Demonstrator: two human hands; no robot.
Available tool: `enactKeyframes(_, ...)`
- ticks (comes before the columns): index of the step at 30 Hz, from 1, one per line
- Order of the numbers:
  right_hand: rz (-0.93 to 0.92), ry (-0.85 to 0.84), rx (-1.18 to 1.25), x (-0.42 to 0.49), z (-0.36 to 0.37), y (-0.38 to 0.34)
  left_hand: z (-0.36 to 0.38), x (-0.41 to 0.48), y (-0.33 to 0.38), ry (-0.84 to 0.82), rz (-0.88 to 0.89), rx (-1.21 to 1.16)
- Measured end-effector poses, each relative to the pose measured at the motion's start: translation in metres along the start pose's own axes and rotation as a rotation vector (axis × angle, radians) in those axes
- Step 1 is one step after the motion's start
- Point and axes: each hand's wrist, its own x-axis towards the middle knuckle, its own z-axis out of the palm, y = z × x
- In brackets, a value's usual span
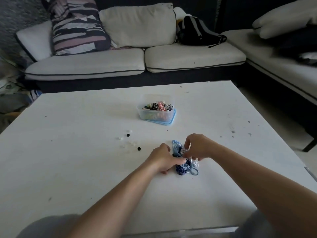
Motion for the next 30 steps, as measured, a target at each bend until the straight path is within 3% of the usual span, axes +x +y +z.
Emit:
enactKeyframes(5, -0.028, 0.091, -0.003, 0.004, 0.003, 0.009, 0.002, -0.001, -0.003, 0.032, 0.013, -0.184)
enactKeyframes(13, -0.034, 0.085, 0.501, 0.004, -0.009, 0.004, -0.028, -0.002, -0.023, 0.002, 0.033, -0.262)
enactKeyframes(19, -0.078, -0.019, 0.981, -0.003, -0.017, -0.006, -0.029, -0.002, -0.026, 0.007, 0.044, -0.225)
enactKeyframes(23, -0.098, -0.059, 1.196, -0.004, -0.018, -0.015, -0.023, 0.0, -0.022, 0.102, 0.084, -0.266)
enactKeyframes(26, -0.114, -0.1, 1.343, -0.007, -0.019, -0.022, -0.027, -0.001, -0.015, 0.151, 0.137, -0.411)
enactKeyframes(30, -0.155, -0.136, 1.438, -0.012, -0.019, -0.029, -0.035, -0.015, 0.001, 0.026, 0.139, -0.741)
